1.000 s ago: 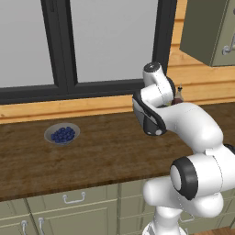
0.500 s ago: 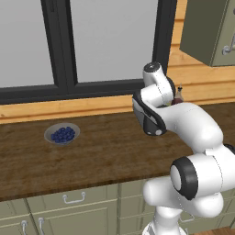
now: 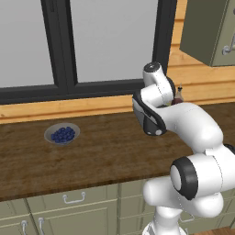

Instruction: Start the toaster. Once the lever pops up, take the bread to the plate on the dining counter.

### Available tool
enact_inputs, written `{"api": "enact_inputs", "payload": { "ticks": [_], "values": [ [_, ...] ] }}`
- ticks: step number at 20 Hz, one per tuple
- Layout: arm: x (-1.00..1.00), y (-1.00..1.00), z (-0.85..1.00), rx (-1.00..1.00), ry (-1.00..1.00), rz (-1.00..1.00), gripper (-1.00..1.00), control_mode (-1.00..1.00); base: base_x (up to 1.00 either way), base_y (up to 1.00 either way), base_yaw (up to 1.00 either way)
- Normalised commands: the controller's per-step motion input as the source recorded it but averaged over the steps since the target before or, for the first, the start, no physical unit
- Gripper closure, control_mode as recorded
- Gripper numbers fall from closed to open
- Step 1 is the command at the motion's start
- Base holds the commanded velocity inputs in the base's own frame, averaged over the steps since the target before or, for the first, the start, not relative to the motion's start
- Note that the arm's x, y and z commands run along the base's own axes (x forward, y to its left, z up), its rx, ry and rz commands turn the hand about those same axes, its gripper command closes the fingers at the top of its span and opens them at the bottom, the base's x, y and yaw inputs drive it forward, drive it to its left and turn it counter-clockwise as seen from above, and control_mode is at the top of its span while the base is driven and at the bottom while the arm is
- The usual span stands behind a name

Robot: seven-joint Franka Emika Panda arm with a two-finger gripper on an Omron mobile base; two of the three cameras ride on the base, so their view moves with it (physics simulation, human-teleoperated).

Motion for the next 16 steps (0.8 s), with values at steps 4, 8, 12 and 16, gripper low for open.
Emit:
{"api": "enact_inputs", "payload": {
  "ticks": [4, 8, 12, 16],
  "values": [
    [0.0, 0.0, 0.0, 0.0, 0.0, 0.0, -1.0, -1.0, 0.0, 0.0, 0.0],
    [0.0, 0.0, 0.0, 0.0, 0.0, 0.0, -1.0, -1.0, 0.0, 0.0, 0.0],
    [0.0, 0.0, 0.0, 0.0, 0.0, 0.0, -1.0, -1.0, 0.0, 0.0, 0.0],
    [0.0, 0.0, 0.0, 0.0, 0.0, 0.0, -1.0, -1.0, 0.0, 0.0, 0.0]
  ]
}}
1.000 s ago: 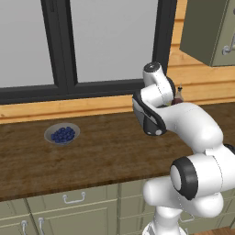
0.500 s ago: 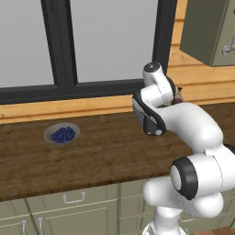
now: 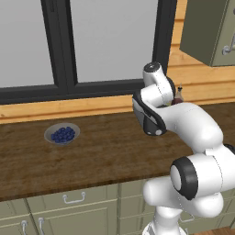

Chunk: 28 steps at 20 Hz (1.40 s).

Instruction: Start the toaster. Once the lever pops up, take the bread to the plate on the dining counter.

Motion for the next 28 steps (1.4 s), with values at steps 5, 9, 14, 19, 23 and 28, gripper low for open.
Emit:
{"api": "enact_inputs", "payload": {
  "ticks": [5, 9, 14, 19, 23, 28],
  "values": [
    [0.0, 0.0, 0.0, 0.0, 0.0, 0.0, -1.0, -1.0, 0.0, 0.0, 0.0],
    [0.0, 0.0, 0.0, 0.0, 0.0, 0.0, -1.0, -1.0, 0.0, 0.0, 0.0],
    [0.0, 0.0, 0.0, 0.0, 0.0, 0.0, -1.0, -1.0, 0.0, 0.0, 0.0],
    [0.0, 0.0, 0.0, 0.0, 0.0, 0.0, -1.0, -1.0, 0.0, 0.0, 0.0],
    [0.0, 0.0, 0.0, 0.0, 0.0, 0.0, -1.0, -1.0, 0.0, 0.0, 0.0],
    [0.0, 0.0, 0.0, 0.0, 0.0, 0.0, -1.0, -1.0, 0.0, 0.0, 0.0]
  ]
}}
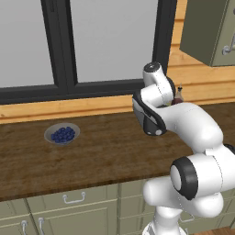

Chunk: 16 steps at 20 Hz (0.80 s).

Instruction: Start the toaster. Once the lever pops up, take the bread to the plate on the dining counter.

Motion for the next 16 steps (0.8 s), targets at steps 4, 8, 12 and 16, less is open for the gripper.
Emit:
{"api": "enact_inputs", "payload": {
  "ticks": [4, 8, 12, 16],
  "values": [
    [0.0, 0.0, 0.0, 0.0, 0.0, 0.0, -1.0, -1.0, 0.0, 0.0, 0.0],
    [0.0, 0.0, 0.0, 0.0, 0.0, 0.0, -1.0, -1.0, 0.0, 0.0, 0.0],
    [0.0, 0.0, 0.0, 0.0, 0.0, 0.0, -1.0, -1.0, 0.0, 0.0, 0.0],
    [0.0, 0.0, 0.0, 0.0, 0.0, 0.0, -1.0, -1.0, 0.0, 0.0, 0.0]
  ]
}}
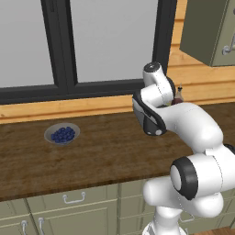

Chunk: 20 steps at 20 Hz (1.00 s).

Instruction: Start the toaster. Once the lever pops up, take the bread to the plate on the dining counter.

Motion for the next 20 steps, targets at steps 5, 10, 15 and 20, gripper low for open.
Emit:
{"api": "enact_inputs", "payload": {
  "ticks": [5, 10, 15, 20],
  "values": [
    [0.0, 0.0, 0.0, 0.0, 0.0, 0.0, -1.0, -1.0, 0.0, 0.0, 0.0],
    [0.0, 0.0, 0.0, 0.0, 0.0, 0.0, -1.0, -1.0, 0.0, 0.0, 0.0],
    [0.0, 0.0, 0.0, 0.0, 0.0, 0.0, -1.0, -1.0, 0.0, 0.0, 0.0],
    [0.0, 0.0, 0.0, 0.0, 0.0, 0.0, -1.0, -1.0, 0.0, 0.0, 0.0]
  ]
}}
